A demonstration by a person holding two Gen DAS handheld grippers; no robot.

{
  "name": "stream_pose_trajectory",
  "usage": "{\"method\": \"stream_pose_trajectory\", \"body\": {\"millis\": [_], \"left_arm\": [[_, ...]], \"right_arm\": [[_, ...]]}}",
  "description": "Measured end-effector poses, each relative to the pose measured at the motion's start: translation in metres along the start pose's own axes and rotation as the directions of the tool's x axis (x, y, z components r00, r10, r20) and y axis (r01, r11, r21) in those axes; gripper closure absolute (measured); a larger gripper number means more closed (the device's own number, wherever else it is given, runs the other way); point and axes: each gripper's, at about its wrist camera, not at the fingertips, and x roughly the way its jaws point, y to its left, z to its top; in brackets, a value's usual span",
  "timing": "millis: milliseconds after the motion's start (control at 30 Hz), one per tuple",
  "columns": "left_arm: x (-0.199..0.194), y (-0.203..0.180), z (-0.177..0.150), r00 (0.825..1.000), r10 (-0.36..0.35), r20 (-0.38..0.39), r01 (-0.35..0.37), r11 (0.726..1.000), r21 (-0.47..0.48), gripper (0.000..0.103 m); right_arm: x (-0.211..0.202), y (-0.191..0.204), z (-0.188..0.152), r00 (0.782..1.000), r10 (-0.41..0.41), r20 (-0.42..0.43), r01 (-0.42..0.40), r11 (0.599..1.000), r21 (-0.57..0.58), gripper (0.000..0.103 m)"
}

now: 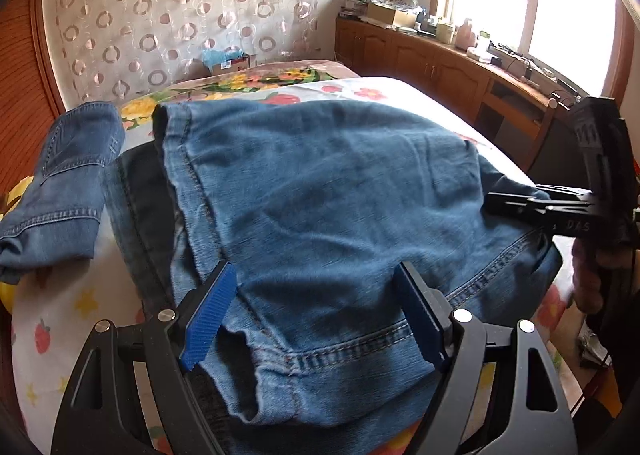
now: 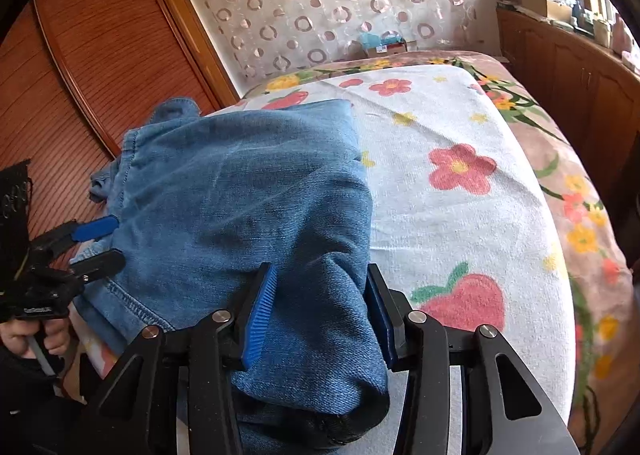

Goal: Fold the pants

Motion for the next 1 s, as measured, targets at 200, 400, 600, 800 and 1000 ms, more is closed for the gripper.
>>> {"method": "stream_pose_trajectory", "body": {"millis": [200, 400, 600, 800, 1000], "left_arm": [[0.002, 0.007, -0.005, 1.0, -0.017, -0.005, 0.017, 1.0, -0.023, 0.021], [-0.012, 0.025, -0.008, 1.0, -0.004, 0.027, 0.006, 0.998, -0.057, 0.021], [-0.043, 0.068, -0.018, 0.995, 0.061, 0.08, -0.05, 0.989, -0.136, 0.021], [-0.072, 0.105, -0.027, 0.984, 0.135, 0.113, -0.111, 0.974, -0.199, 0.021], [-0.098, 0.131, -0.038, 0.969, 0.2, 0.142, -0.162, 0.957, -0.242, 0.021]], "right_arm": [[-0.014, -0.003, 0.002, 0.999, 0.036, 0.025, -0.037, 0.998, 0.046, 0.09], [-0.036, 0.024, 0.017, 0.995, 0.035, 0.095, -0.034, 0.999, -0.013, 0.092], [-0.042, 0.077, 0.038, 0.987, 0.099, 0.13, -0.082, 0.989, -0.124, 0.093], [-0.023, 0.143, 0.046, 0.971, 0.214, 0.105, -0.184, 0.954, -0.237, 0.093], [0.011, 0.196, 0.03, 0.949, 0.314, 0.001, -0.297, 0.9, -0.318, 0.093]]}}
